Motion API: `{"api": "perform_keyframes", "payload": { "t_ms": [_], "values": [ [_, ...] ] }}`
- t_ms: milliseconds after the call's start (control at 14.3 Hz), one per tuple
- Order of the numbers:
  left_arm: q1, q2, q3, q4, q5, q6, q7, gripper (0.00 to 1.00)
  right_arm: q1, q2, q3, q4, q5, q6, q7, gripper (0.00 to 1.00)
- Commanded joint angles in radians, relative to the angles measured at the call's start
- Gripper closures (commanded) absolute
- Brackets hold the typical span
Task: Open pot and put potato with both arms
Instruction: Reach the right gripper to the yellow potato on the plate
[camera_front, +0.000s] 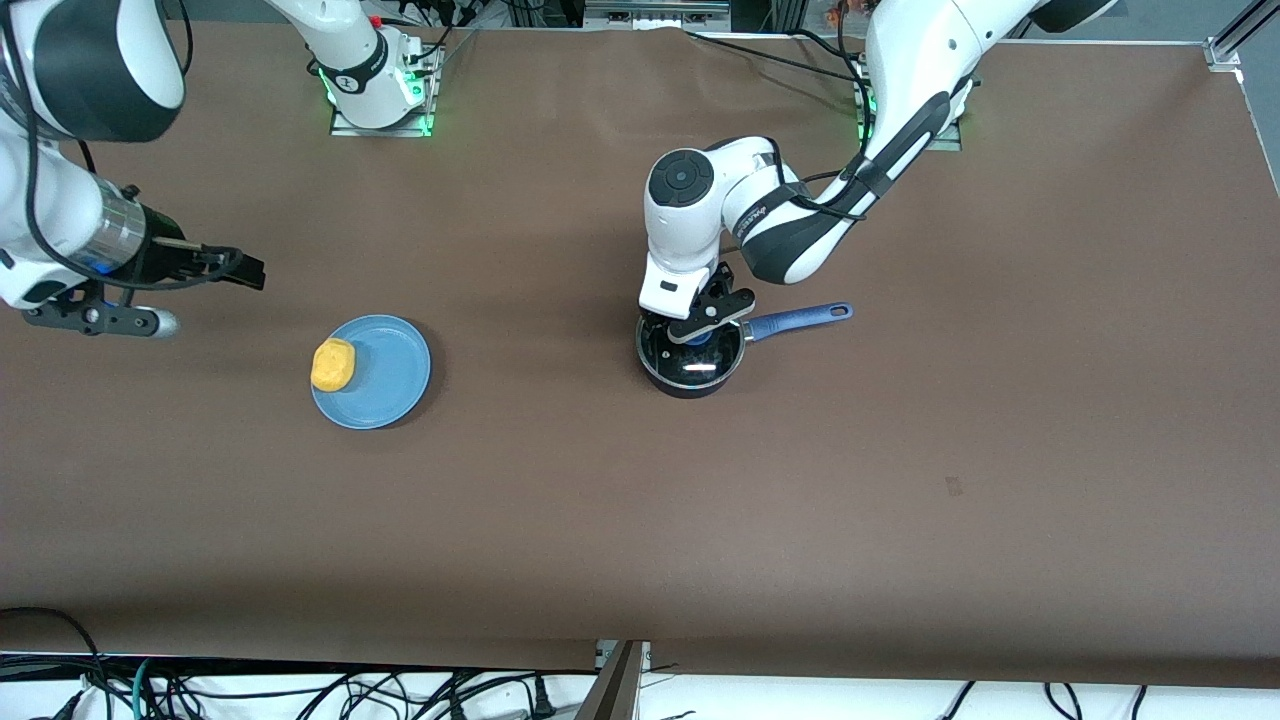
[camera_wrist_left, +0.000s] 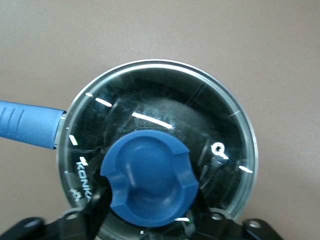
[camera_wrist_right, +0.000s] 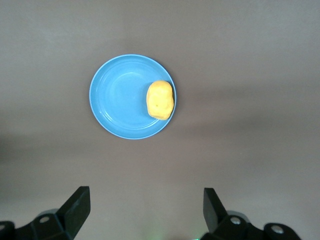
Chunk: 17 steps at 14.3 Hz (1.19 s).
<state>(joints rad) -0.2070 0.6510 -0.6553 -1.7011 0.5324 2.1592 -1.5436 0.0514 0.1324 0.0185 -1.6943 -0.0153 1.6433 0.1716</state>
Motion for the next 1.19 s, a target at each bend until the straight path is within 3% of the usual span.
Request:
{"api": "perform_keyframes", "payload": {
  "t_ms": [0,140,350,490,700,910,1120],
  "values": [
    [0.009,-0.013,-0.004,-0.017,0.027,0.001,0.007,0.42,-0.015,-0.002,-0.012,-0.155,-0.012,0.183,-0.021,0.00],
    [0.009,-0.014,-0.004,-0.015,0.027,0.001,0.005,0.49,-0.015,0.045,-0.012,-0.234,-0.008,0.327,-0.021,0.00],
    [0.009,-0.014,-0.004,-0.015,0.027,0.001,0.005,0.54,-0.016,0.177,-0.014,-0.264,-0.006,0.469,-0.021,0.00],
    [0.009,-0.016,-0.004,-0.015,0.026,-0.001,0.007,0.59,-0.016,0.214,-0.014,-0.316,-0.006,0.577,-0.021,0.01],
    [0.009,-0.019,-0.004,-0.011,0.026,-0.001,0.007,0.62,-0.018,0.265,-0.020,-0.331,-0.006,0.628,-0.021,0.02],
    [0.008,-0.014,-0.003,-0.011,0.026,-0.001,0.007,0.45,-0.018,0.311,-0.020,-0.320,-0.006,0.674,-0.021,0.04],
    [0.008,-0.014,-0.001,-0.008,0.027,-0.002,0.007,0.27,-0.016,0.338,-0.020,-0.308,-0.006,0.707,-0.020,0.11]
  ]
}}
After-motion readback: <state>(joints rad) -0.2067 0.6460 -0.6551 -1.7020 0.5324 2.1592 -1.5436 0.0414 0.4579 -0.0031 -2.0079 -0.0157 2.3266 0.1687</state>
